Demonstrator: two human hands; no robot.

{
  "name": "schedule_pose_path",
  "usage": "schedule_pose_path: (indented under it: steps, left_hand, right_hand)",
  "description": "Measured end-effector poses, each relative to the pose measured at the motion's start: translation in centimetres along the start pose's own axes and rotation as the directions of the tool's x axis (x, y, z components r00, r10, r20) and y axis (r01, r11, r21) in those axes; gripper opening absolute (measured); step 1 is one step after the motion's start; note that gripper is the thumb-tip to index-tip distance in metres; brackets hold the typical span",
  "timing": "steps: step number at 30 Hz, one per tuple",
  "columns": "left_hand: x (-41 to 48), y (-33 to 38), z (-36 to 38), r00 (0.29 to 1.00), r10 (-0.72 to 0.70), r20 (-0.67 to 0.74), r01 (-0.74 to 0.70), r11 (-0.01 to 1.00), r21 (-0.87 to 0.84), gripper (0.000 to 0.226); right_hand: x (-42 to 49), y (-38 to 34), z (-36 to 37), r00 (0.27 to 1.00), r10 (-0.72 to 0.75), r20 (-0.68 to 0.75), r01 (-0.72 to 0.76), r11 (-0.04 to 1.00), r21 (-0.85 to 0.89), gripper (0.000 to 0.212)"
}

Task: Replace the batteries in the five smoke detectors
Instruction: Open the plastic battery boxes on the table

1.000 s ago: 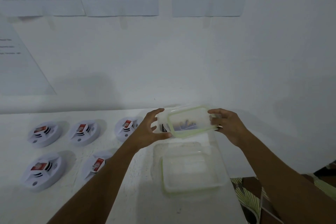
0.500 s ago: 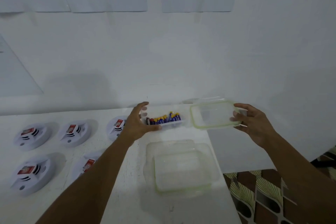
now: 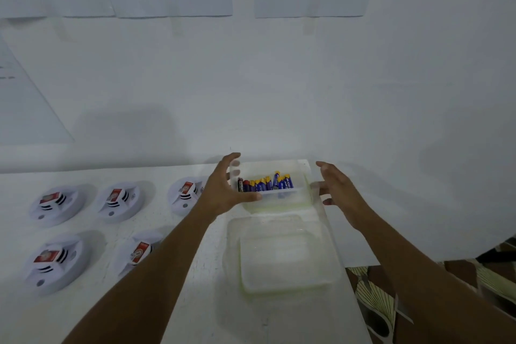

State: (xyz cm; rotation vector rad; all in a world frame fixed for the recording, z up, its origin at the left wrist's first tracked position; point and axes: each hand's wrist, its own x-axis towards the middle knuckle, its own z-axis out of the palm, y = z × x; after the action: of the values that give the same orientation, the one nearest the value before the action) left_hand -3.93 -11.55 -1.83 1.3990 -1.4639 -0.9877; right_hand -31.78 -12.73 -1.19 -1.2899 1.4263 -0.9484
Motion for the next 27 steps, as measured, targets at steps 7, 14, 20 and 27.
schedule_pose_path:
  steps: [7,14,20,27]
  left_hand:
    - [0.0,-0.7,2.2,0.994,-0.054,0.094,0.055,0.998,-0.005,0.119]
    - [-1.5,-2.3,1.1,0.994,-0.047,0.103,0.056,0.995,-0.085,0.091]
    - [-0.1,-1.6,1.0,0.986,-0.069,0.154,0.084,0.992,-0.092,0.083]
    - [-2.9,-1.0,0.5,1.0,-0.007,0.022,0.009,0.998,-0.064,0.073]
  right_hand:
    - [-0.5,0.7,-0.6,0.996,-0.047,0.073,0.049,0.998,-0.029,0.026]
    - [-0.1,1.4,-0.2,0.995,-0.071,0.065,0.073,0.997,-0.026,0.031]
    - [1.2,1.2,0.3,0.998,-0.051,0.048,0.052,0.999,-0.009,0.03]
    - [-1.9,0.6,0.0,0.996,-0.079,-0.037,0.079,0.997,-0.004,0.024]
